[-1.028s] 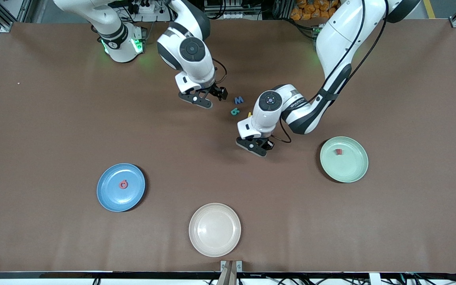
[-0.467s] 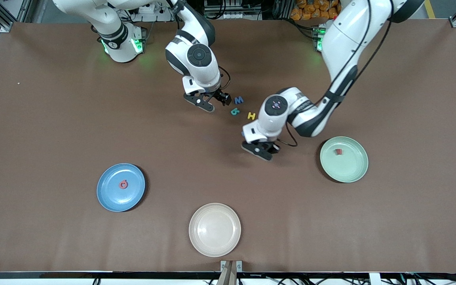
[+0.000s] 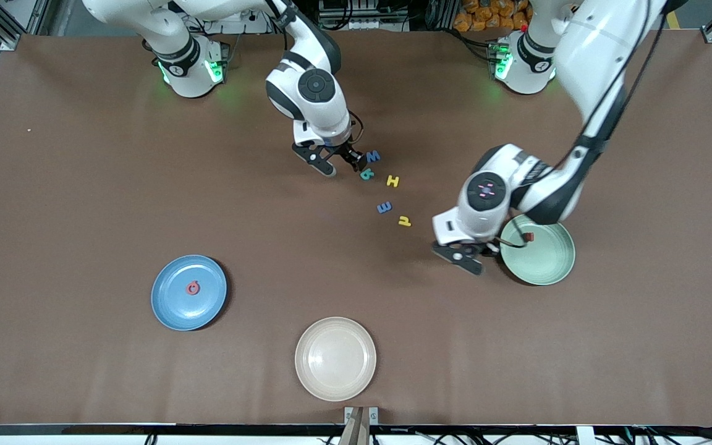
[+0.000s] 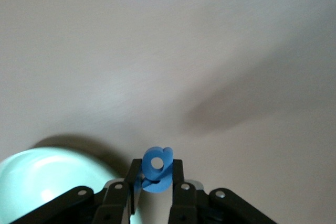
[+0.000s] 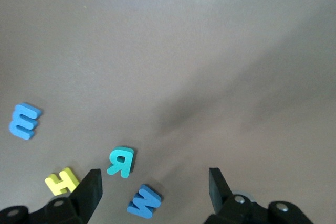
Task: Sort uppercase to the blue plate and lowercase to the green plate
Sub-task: 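Put the blue g on the green plate while the right gripper reaches the R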
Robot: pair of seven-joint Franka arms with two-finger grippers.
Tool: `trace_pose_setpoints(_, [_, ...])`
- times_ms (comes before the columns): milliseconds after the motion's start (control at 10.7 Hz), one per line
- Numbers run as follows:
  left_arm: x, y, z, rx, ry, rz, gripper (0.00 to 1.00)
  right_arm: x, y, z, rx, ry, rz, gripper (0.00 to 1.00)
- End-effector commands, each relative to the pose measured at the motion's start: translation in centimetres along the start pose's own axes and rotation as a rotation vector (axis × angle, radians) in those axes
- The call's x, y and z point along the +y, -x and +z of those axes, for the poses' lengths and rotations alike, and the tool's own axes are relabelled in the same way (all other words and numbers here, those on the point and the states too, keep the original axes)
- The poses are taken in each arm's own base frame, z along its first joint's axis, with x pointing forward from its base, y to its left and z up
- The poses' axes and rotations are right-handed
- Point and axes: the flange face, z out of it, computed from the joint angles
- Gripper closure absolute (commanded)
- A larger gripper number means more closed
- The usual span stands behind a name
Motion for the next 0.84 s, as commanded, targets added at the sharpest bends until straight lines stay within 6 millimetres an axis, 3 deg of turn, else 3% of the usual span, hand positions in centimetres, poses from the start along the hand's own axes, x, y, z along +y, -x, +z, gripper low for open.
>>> trace_pose_setpoints(0, [-5.2,2.4,-1.7,-0.041,-0.003,0.040,1.00,-1.3,1.2,1.6,0.007,-0.001,0.028,0.13])
trace_pose_setpoints(280, [-11.8,6.2,2.8,-0.107,0.046,0.009,1.00,-3.0,1.0,3.4,0.064,-0.008,0.044,0.19])
trace_pose_setpoints(467, [-14.1,7.7,4.9,-0.118,0.073,-0.007,1.00,-3.6,1.5,4.4,0.081,-0.008,0.031,0.24])
trace_pose_setpoints(561, [-14.1,7.8,5.2,-0.117,0.077,-0.009,1.00,-4.0,1.4,4.7,0.082,-0.011,0.033,0.26])
trace_pose_setpoints(654, [-14.5,7.9,5.3,-0.116,0.079,-0.022,0.94,-4.5,1.6,5.0,0.082,-0.015,0.032,0.27])
trace_pose_setpoints(748, [-14.3,7.8,5.2,-0.116,0.082,-0.041,0.72,-4.8,1.6,5.3,0.082,-0.016,0.033,0.28])
